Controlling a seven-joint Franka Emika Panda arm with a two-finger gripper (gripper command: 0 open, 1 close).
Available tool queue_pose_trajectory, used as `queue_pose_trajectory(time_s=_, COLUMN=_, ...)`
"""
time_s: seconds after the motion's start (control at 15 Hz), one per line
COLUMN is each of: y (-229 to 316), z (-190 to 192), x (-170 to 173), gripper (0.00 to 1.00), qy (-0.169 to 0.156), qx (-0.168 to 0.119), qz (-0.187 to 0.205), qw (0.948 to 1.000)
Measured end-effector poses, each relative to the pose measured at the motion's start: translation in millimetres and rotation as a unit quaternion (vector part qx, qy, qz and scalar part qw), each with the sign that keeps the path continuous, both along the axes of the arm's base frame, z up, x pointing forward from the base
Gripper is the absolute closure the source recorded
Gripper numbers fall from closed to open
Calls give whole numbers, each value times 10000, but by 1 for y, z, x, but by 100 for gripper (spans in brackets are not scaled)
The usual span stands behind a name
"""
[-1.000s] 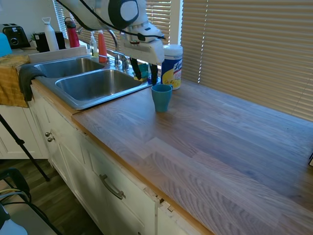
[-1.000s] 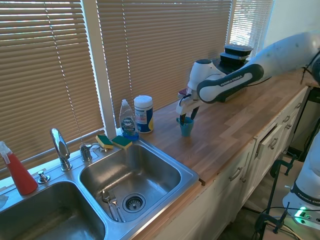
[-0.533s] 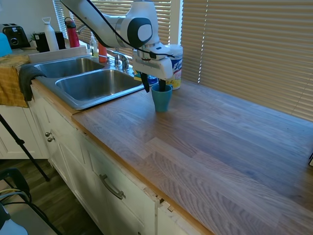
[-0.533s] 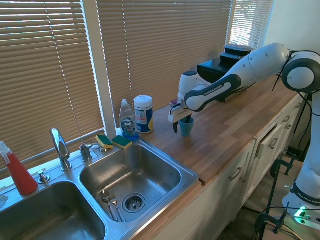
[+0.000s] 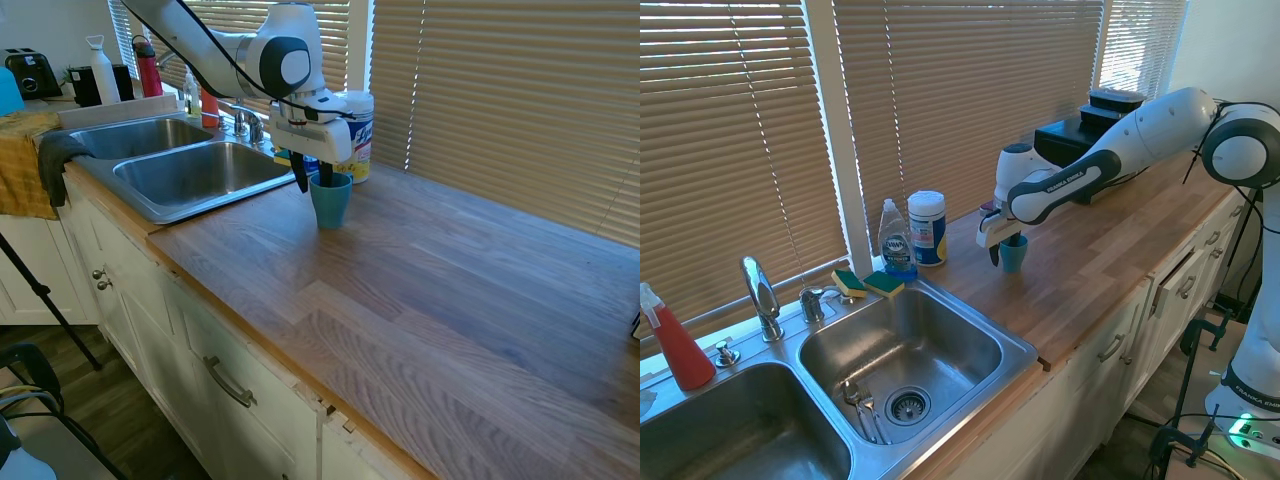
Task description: Put the mug in the sink
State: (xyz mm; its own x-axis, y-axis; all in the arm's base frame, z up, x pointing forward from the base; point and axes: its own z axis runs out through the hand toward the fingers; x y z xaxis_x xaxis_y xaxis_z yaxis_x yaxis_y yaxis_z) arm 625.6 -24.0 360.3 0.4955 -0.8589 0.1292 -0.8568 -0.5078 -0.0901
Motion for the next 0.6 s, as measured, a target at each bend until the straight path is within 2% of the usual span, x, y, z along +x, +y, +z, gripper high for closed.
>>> queue_pose_trajectory(time_s=0.6, y=-4, z=-16, x=-3, gripper=100, qy=91, qx=-4, qz=-31, qw=10000)
